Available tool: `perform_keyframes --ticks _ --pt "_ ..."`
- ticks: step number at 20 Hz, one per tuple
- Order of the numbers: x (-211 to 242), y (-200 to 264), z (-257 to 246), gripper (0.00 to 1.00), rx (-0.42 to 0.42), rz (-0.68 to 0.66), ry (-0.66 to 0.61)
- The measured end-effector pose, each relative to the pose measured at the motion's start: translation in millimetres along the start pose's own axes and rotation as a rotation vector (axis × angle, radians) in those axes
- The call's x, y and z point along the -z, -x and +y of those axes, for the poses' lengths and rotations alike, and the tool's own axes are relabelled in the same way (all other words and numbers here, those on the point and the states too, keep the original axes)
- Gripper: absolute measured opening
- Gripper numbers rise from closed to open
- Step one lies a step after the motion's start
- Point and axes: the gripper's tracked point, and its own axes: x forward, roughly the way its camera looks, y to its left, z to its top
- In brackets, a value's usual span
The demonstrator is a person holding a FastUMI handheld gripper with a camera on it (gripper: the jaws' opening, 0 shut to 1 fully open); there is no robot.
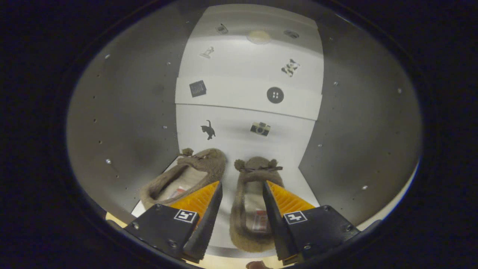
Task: Open the shoe cabinet door, grab the shoes and put them into the shoe cabinet, then close the shoe cabinet door.
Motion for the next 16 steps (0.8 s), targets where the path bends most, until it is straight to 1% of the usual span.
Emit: perform_keyframes --ticks 4,8,13,14,16 --pt "-17.1 63.3 16.4 0.99 -0.044 -0.059 0.033" --pt "-40.6 147.3 32.8 0.99 -0.070 -0.138 0.063" --pt "-47.1 285.8 50.4 0.99 -0.122 -0.230 0.077" --pt "-45.0 311.9 51.1 0.99 -0.136 -0.247 0.077" --pt "-49.3 360.6 54.8 1.00 -0.195 -0.312 0.063"
